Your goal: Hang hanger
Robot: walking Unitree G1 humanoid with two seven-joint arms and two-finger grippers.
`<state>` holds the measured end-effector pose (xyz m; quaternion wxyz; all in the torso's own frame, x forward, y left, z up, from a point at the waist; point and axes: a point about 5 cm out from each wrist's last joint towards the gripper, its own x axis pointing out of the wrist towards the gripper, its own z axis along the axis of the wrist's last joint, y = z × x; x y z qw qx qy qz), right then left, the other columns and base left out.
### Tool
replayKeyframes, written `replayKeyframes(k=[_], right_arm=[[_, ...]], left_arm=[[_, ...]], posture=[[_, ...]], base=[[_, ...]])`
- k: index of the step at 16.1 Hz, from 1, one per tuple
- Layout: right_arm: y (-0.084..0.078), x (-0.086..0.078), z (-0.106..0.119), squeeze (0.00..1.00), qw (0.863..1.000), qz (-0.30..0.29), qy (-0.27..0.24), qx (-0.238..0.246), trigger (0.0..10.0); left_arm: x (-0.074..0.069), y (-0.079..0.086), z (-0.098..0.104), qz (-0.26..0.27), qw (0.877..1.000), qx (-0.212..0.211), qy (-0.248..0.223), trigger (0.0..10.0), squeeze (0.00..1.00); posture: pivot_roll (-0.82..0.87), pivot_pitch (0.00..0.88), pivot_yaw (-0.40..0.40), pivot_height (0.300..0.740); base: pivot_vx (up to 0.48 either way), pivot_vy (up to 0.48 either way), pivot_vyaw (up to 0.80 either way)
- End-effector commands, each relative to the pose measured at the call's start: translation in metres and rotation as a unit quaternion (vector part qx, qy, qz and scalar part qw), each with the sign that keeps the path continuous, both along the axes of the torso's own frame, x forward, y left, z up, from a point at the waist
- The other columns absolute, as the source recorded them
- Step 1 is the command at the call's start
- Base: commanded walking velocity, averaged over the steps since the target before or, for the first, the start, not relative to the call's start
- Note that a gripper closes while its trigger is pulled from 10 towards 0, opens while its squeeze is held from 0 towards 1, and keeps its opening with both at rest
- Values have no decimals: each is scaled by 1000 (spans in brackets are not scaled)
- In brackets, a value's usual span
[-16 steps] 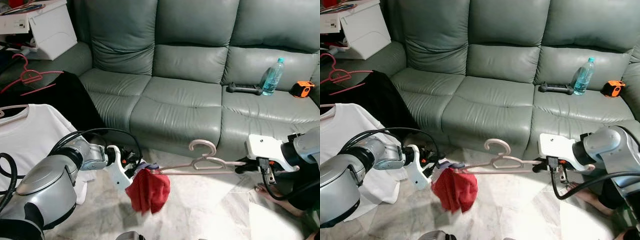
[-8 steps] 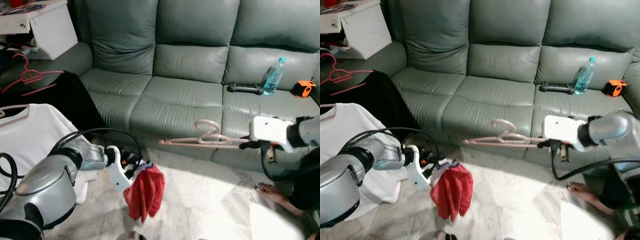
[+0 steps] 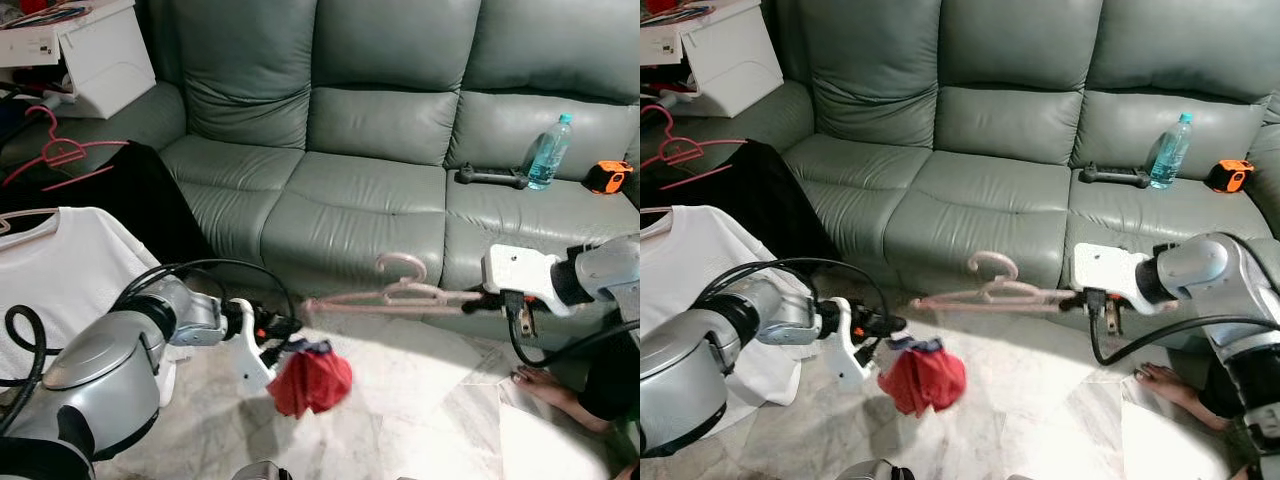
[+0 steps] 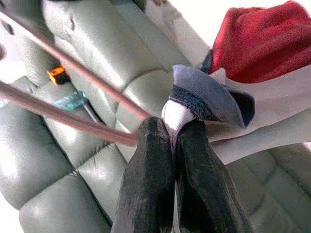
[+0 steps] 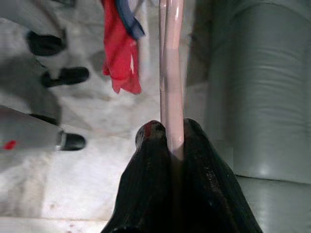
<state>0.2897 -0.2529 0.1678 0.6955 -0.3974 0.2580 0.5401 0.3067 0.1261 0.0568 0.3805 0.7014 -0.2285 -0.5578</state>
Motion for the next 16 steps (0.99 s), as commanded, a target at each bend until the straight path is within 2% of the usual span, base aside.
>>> replayKeyframes(k=[1,6,7,11,16], right_arm=[[5,-8,-5,0,999,23,29,-2,10000],[5,-30,-17,0,995,34,98,-1,10000],[6,-34,-17,0,994,32,102,0,10000],[7,-39,-20,0,994,22,110,7,10000],[7,-36,-20,0,995,7,99,11,10000]], left_arm=[[1,1,2,4,1000,-7,-2,10000,0],[6,1,7,16,1000,-10,-10,10000,0],[10,2,10,51,998,-23,-6,10000,0],[24,-1,23,136,987,-81,-4,10000,0],[24,-3,25,140,986,-85,11,10000,0]], posture=[[-101,14,91,740],[-105,16,91,740],[-106,17,91,740],[-111,16,91,740],[-109,16,91,740]], base=[[0,0,0],[0,0,0],[0,0,0],[0,0,0],[0,0,0]])
